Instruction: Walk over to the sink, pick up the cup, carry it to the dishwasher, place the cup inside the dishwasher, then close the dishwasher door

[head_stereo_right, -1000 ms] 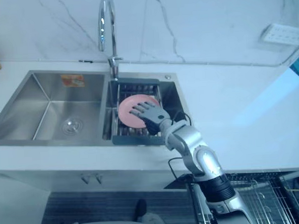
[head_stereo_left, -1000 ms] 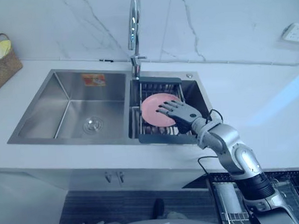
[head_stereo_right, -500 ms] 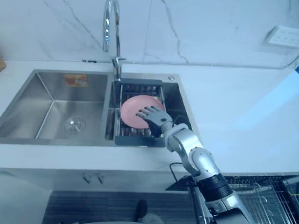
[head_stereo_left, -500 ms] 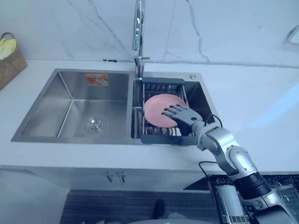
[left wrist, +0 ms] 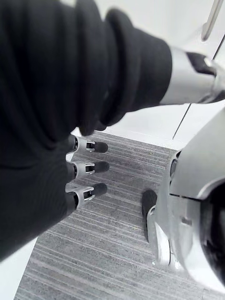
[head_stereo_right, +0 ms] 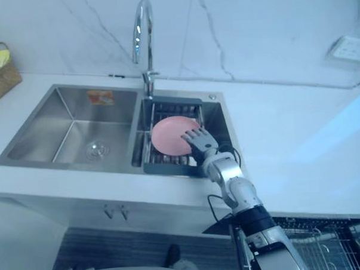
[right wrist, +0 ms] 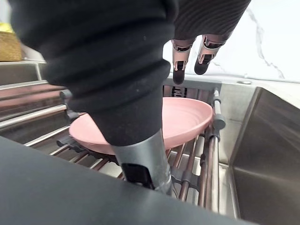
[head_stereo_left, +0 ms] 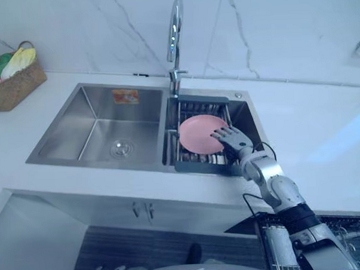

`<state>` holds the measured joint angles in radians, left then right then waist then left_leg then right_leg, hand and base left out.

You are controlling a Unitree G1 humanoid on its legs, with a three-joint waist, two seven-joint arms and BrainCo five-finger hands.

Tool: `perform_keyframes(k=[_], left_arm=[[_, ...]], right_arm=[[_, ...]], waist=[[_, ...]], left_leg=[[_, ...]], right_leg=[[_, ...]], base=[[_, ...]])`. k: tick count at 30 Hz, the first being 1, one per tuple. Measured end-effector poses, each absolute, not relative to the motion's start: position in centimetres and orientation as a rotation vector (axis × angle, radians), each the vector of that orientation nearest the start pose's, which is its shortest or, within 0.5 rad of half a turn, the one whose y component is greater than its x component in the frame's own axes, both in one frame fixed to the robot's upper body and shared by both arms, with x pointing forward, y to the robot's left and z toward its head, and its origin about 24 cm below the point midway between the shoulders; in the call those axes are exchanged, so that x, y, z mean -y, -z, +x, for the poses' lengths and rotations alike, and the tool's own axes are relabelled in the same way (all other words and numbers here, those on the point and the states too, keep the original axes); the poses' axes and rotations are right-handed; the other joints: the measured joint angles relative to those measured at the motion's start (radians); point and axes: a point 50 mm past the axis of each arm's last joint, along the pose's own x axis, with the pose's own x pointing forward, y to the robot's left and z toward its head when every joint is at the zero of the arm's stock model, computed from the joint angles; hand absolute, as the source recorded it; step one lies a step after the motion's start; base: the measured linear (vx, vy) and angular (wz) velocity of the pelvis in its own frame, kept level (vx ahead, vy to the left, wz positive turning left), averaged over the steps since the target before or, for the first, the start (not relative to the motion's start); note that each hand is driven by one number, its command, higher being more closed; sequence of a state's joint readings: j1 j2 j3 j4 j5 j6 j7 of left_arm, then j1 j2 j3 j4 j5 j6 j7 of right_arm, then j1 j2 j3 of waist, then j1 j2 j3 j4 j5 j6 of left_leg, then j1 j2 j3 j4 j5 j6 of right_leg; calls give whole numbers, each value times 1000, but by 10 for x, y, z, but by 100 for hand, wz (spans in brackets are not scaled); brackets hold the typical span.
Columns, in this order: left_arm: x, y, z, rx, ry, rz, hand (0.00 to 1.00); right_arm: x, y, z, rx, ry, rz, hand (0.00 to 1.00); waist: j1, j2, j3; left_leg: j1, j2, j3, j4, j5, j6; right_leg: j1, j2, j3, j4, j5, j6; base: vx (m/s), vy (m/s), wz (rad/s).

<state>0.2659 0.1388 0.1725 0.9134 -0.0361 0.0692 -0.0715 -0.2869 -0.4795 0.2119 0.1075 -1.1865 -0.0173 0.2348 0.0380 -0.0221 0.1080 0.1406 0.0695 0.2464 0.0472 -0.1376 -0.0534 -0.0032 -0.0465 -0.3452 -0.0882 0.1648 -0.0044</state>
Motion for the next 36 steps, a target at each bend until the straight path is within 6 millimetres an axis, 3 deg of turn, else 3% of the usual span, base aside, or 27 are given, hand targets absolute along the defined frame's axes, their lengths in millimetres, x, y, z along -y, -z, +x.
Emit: perform_keyframes(k=[14, 21, 33, 34, 36], left_arm=[[-229, 158, 41, -1205, -250, -37, 0], [-230, 157, 37, -1202, -256, -33, 0], [-231, 156, 39, -1166, -259, -24, 0], [-231, 156, 39, -1165, -259, -23, 0], [-231, 156, 39, -1164, -261, -23, 0]], right_arm=[[194, -69, 308, -23, -266, -1720, 0], [193, -76, 312, 15, -228, -1721, 0], [192, -66, 312, -3, -242, -1703, 0], [192, -65, 312, -7, -246, -1703, 100], [193, -59, 312, -31, -280, -1701, 100]], waist=[[15, 2, 3], [16, -4, 6], [16, -9, 10], [16, -9, 10], [20, -12, 11]], left_leg=[[1, -10, -25, -15, 6, 7], [1, -10, -30, -17, 7, 7], [1, -12, -46, -22, 10, 9], [2, -12, -49, -23, 11, 9], [7, -13, -52, -30, 12, 10]], right_leg=[[4, -9, -25, 6, 1, 0], [7, -10, -27, 2, -1, 3], [13, -13, -43, 6, -4, 7], [15, -14, -46, 6, -4, 8], [19, -14, -48, 6, -5, 9]], base=[[23, 59, 5], [-11, 15, 1], [1, 39, 3], [11, 47, 13], [7, 43, 6]])
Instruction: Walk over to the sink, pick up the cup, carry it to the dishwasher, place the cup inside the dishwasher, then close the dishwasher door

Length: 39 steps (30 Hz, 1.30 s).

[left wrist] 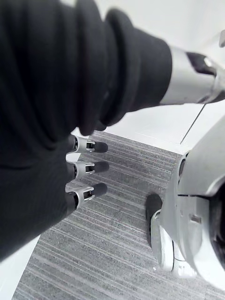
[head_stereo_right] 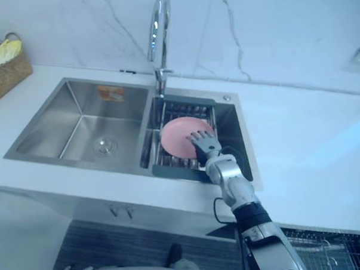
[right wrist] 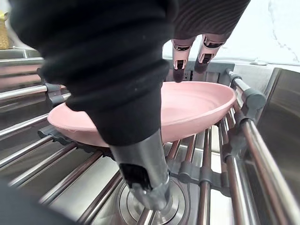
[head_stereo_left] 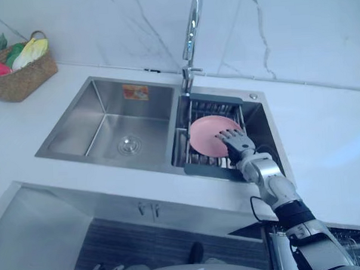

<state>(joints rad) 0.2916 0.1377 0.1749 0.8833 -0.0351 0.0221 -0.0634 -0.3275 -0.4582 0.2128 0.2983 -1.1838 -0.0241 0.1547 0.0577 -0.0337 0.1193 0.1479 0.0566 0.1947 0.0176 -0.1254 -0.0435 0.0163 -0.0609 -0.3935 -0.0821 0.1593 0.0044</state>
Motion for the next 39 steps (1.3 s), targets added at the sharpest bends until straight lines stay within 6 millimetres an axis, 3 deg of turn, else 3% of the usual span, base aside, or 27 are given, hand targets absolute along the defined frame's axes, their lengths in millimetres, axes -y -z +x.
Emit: perform_keyframes(k=[22, 25, 30, 39], left_arm=[[-235, 154, 39, -1139, -286, 5, 0], [-235, 154, 39, -1138, -292, 8, 0], [-236, 154, 38, -1131, -303, 16, 0], [-236, 153, 37, -1118, -305, 20, 0]], right_arm=[[183, -67, 314, 96, -286, -1689, 100], [183, -76, 315, 153, -237, -1664, 100], [189, -110, 314, 295, -94, -1589, 100], [190, -123, 312, 351, -60, -1498, 100]], waist=[[-6, -11, 12], [-8, -10, 13], [-10, -4, 16], [-18, -4, 16]], left_leg=[[6, -3, 5, -2, 0, 1], [8, -2, 9, -2, -1, 1], [11, -1, 20, 0, -4, 1], [14, 3, 24, 1, -6, -1]], right_leg=[[2, -2, 5, 0, 0, 0], [3, -1, 9, 0, 0, 0], [3, 1, 18, 0, 0, 0], [3, 6, 23, 0, 0, 0]], base=[[-3, 17, 0], [0, 0, -4], [-1, 2, -5], [-5, 21, -2]])
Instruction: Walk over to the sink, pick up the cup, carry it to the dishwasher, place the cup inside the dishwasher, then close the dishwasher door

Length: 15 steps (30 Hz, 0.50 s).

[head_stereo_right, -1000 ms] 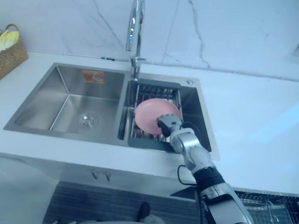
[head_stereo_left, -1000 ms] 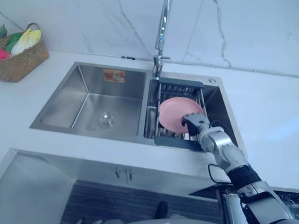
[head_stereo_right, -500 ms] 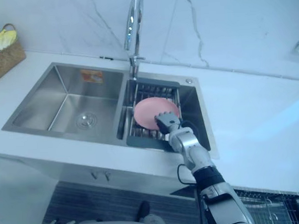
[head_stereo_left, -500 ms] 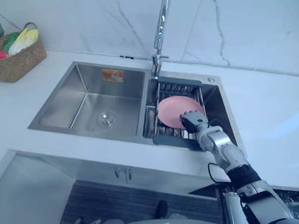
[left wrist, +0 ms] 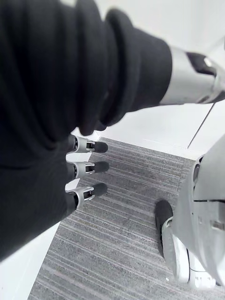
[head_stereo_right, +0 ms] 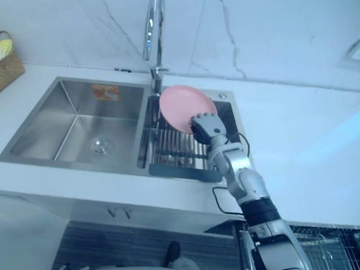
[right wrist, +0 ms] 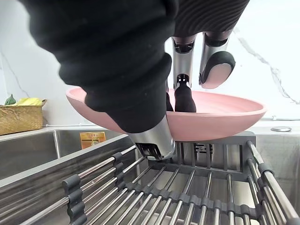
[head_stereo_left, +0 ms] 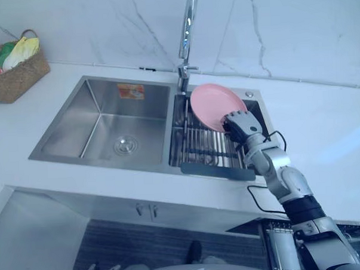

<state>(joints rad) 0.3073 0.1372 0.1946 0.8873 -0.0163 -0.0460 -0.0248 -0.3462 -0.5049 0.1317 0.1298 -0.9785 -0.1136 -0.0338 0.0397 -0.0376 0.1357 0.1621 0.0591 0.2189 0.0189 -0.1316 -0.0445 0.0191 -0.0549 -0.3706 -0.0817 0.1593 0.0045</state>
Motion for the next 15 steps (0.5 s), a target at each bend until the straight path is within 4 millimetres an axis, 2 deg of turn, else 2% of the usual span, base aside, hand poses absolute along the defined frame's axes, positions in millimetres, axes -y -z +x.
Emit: perform_keyframes(k=[5, 15], left_arm=[[-236, 154, 35, -1122, -306, 19, 0], [-236, 153, 36, -1112, -309, 23, 0]], right_arm=[[200, -129, 312, 346, -28, -1479, 100], [205, -133, 312, 346, -10, -1414, 100]], waist=[[-2, 0, 0], [-12, 3, -1]], left_leg=[[0, 0, 1, 1, -1, 0], [0, 1, 3, 2, -1, -1]], right_leg=[[0, 0, 1, 0, 0, 0], [-1, 1, 3, 0, 0, 0]], base=[[-8, 33, -1], [-4, 16, 0]])
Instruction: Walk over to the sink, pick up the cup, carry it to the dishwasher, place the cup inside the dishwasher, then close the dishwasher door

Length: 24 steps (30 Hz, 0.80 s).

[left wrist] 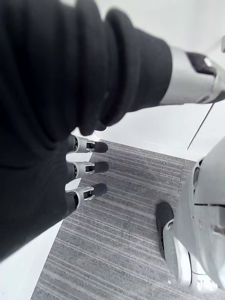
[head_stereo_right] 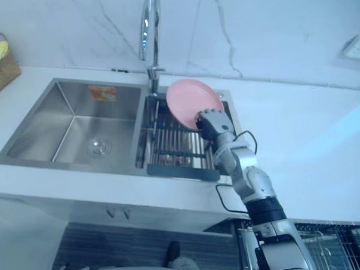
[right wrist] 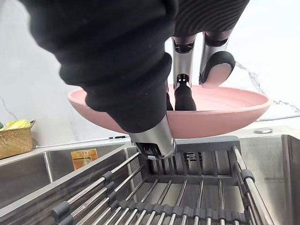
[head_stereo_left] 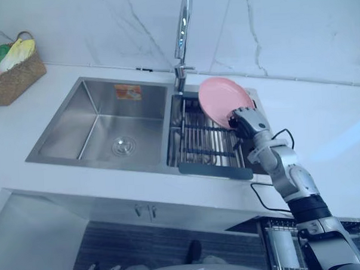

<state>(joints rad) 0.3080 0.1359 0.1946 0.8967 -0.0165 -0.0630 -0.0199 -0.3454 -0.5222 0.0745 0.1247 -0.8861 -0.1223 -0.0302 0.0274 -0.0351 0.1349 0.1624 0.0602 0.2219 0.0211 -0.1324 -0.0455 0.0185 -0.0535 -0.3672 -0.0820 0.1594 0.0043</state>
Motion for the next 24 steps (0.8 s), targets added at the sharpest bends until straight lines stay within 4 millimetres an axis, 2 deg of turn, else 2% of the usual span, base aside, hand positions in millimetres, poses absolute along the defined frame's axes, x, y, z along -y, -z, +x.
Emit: perform_keyframes(k=[9, 13, 15, 18, 20, 21, 22, 23, 24], left_arm=[[-235, 155, 32, -1127, -306, 19, 0], [-229, 156, 33, -1132, -269, 21, 0], [-220, 158, 34, -1137, -229, 19, 0], [-214, 158, 38, -1126, -188, 9, 0], [-213, 158, 40, -1121, -153, 43, 0], [-213, 158, 42, -1116, -147, 51, 0], [-217, 157, 43, -1109, -160, 53, 0], [-214, 158, 44, -1108, -180, 28, 0], [-211, 158, 44, -1105, -184, 18, 0]], right_arm=[[221, -154, 305, 367, 113, -1341, 100], [233, -162, 303, 360, 152, -1365, 100], [244, -173, 298, 369, 212, -1369, 100], [256, -188, 293, 393, 277, -1370, 100], [260, -189, 290, 385, 293, -1374, 100], [262, -188, 289, 373, 297, -1377, 100], [261, -186, 289, 367, 296, -1367, 100], [260, -182, 289, 360, 290, -1357, 100], [258, -180, 290, 362, 287, -1347, 100]], waist=[[-9, 10, -5], [-27, 21, -11], [-38, 31, -17], [-60, 31, -20], [-85, 30, -20], [-88, 27, -19], [-73, 10, -22], [-63, 43, -33], [-58, 54, -37]], left_leg=[[8, 4, 32, 13, -13, -3], [9, 2, 82, 30, -36, 0], [3, 0, 136, 52, -58, 3], [-12, -10, 198, 70, -77, 10], [-19, -17, 210, 85, -89, 21], [-21, -16, 227, 98, -94, 23], [-16, -13, 299, 106, -99, 28], [-10, 26, 350, 98, -94, 27], [-5, 48, 382, 94, -91, 21]], right_leg=[[-6, 7, 30, 0, 1, -2], [-23, 13, 81, -6, 12, 2], [-49, 20, 135, -5, 24, 5], [-103, 24, 206, 1, 54, 8], [-121, 26, 221, 1, 69, 12], [-125, 33, 219, 0, 76, 11], [-142, 24, 192, -1, 31, -7], [-152, 14, -3, 34, -82, -44], [-163, 2, -94, 75, -102, -61]], base=[[-2, 12, -10], [-20, 57, -38], [-19, 66, -67], [-24, 70, -80], [-53, 35, -57], [-106, 7, -88], [-114, 2, -119], [-107, 6, -137], [-34, 45, -138]])
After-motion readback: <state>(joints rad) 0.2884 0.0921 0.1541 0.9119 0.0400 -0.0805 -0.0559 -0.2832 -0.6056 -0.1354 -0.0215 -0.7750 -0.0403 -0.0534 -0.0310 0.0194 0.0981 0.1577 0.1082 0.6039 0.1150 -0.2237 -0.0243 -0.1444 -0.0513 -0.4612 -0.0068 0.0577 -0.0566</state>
